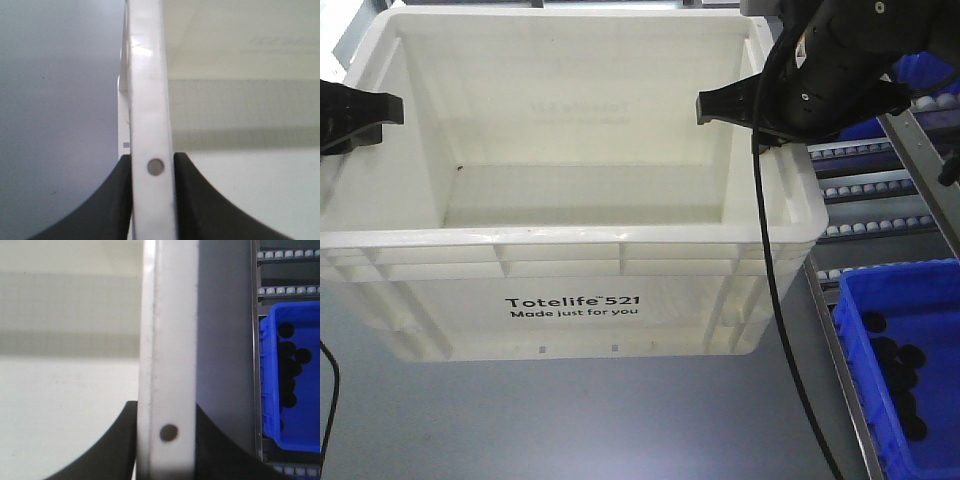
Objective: Move bin from left to right shelf
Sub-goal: 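Carry the tote with both grippers past the blue bin racks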
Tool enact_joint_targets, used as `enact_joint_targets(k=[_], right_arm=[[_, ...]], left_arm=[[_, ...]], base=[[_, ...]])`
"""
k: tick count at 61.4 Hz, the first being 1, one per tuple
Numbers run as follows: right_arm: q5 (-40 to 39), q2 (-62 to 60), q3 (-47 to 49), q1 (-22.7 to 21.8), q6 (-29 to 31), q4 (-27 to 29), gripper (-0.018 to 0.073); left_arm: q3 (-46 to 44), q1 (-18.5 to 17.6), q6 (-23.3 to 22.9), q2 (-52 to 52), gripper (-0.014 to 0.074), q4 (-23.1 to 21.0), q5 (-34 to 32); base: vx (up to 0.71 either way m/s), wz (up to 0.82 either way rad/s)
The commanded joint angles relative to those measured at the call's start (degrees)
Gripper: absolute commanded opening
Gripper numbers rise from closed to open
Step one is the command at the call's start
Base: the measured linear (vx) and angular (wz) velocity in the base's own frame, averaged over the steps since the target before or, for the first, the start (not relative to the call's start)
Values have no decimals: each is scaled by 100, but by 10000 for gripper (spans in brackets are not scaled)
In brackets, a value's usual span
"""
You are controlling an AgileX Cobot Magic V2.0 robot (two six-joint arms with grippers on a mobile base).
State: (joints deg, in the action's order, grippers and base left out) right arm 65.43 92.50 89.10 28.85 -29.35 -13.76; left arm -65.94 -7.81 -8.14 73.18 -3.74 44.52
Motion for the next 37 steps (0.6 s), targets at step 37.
enact_joint_targets(k=[37], right_arm=[[-279, -294, 214, -49, 38, -690, 10]], left_arm=[[-260, -39, 93, -258, 92, 24, -686]], base=[[33, 1]])
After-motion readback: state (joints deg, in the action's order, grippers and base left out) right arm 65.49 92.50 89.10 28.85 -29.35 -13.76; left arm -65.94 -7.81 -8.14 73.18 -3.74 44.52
